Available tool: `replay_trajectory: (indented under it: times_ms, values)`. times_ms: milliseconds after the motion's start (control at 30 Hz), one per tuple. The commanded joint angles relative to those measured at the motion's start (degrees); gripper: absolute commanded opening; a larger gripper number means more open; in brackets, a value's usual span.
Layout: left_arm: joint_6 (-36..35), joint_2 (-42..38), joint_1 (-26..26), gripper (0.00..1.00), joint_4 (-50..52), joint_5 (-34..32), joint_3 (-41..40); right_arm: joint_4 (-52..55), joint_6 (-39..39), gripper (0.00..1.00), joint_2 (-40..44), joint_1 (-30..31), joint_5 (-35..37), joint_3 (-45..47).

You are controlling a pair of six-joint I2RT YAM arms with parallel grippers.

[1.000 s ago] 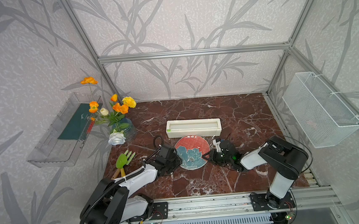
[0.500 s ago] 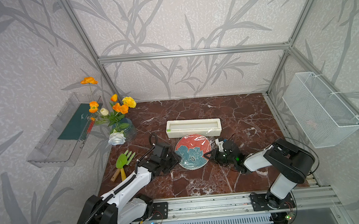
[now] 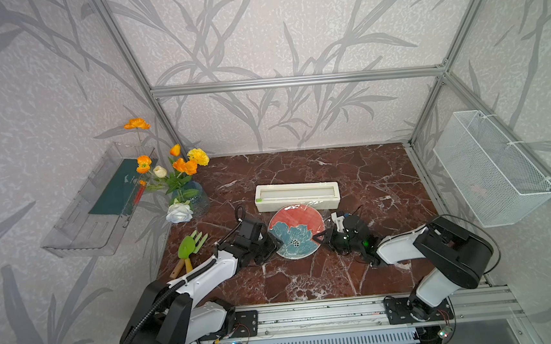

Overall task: Wrap the plate with plastic wrap
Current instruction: Adjust the plastic wrap cutting box at the center of the board.

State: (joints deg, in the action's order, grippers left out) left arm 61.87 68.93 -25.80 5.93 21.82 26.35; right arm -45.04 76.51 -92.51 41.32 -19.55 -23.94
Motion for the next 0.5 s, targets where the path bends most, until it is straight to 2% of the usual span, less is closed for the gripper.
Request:
replay_trajectory:
  times_ms: [0, 200, 467]
  values:
    - [2.1, -0.4, 0.1, 0.41, -3.4, -0.3, 0.8, -13.7, 2.5, 0.05, 2.1, 0.1, 0.3, -2.7]
    - [5.5, 2.2, -0.5, 0.33, -10.1, -0.5, 0.9, -15.6, 3.2, 0.05, -0.4, 2.2, 3.8, -4.7]
    - [8.1, 2.9, -2.0, 0.30, -14.2, -1.5, 0.4, -16.8, 3.9, 0.05, -2.7, 3.3, 6.1, -6.4]
